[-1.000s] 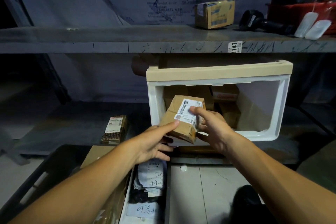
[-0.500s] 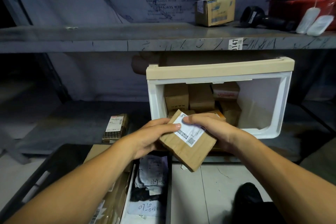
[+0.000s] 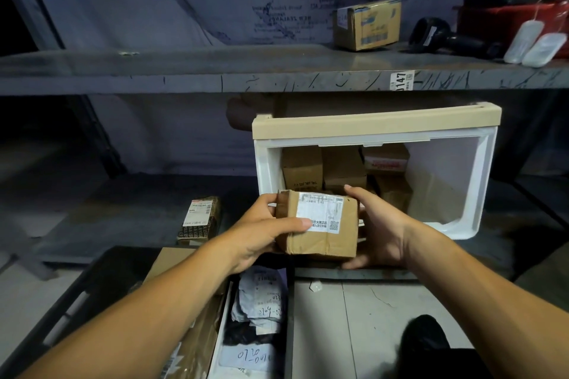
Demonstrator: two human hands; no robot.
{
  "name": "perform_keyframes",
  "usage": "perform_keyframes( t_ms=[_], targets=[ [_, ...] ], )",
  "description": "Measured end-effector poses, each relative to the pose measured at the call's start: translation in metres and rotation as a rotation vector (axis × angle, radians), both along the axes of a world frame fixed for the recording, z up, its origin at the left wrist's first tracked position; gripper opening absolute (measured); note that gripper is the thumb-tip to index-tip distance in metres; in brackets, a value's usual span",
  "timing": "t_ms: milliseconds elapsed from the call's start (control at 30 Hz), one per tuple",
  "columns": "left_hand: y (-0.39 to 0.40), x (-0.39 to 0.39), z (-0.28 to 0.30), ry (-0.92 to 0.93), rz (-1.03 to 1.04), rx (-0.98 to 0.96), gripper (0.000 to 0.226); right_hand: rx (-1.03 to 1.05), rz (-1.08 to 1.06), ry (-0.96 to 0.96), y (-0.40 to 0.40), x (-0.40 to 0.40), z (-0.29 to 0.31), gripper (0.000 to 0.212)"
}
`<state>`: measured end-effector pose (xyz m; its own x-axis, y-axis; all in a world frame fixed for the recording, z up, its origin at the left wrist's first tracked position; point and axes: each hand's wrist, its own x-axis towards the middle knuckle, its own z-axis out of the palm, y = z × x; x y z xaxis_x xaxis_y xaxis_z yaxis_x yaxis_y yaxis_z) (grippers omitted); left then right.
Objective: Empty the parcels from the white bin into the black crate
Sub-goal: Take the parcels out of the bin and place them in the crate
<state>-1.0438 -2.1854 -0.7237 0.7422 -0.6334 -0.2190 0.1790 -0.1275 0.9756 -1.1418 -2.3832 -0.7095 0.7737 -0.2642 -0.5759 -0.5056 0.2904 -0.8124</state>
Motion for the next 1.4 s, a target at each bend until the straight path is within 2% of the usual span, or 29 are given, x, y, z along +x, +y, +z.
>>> perform_keyframes(
  t_ms=[167, 300, 467, 667, 867, 1033, 1200, 1400],
  targets=[
    [-0.004, -0.004, -0.003, -0.068, 0.019, 0.014, 0.080, 0.009, -0.023, 0.016, -0.003, 0.001, -0.002, 0.046],
    [0.000, -0.005, 0.001, 0.035, -0.046, 0.016, 0.062, 0.030, -0.102, -0.038, -0.001, 0.003, -0.003, 0.038],
    [0.002, -0.006, 0.002, 0.197, -0.049, -0.024, 0.074, 0.010, -0.124, -0.147, -0.001, 0.003, -0.003, 0.033],
    [-0.002, -0.009, 0.002, 0.250, 0.091, -0.057, 0.036, -0.051, -0.086, -0.211, 0.001, 0.002, -0.005, 0.026],
    [0.012, -0.008, -0.001, 0.251, 0.171, -0.078, 0.031, -0.144, 0.036, -0.224, 0.014, 0.004, -0.010, 0.025],
    [0.036, -0.001, -0.003, 0.187, 0.248, -0.011, 0.028, -0.161, 0.120, -0.203, 0.036, 0.010, -0.014, 0.024],
    [0.059, 0.002, -0.003, 0.074, 0.240, 0.128, 0.027, -0.189, 0.131, -0.185, 0.061, 0.021, -0.022, 0.020],
    [0.086, 0.010, -0.014, 0.089, 0.197, 0.250, 0.022, -0.242, 0.254, -0.114, 0.079, 0.028, -0.032, 0.027]
  ],
)
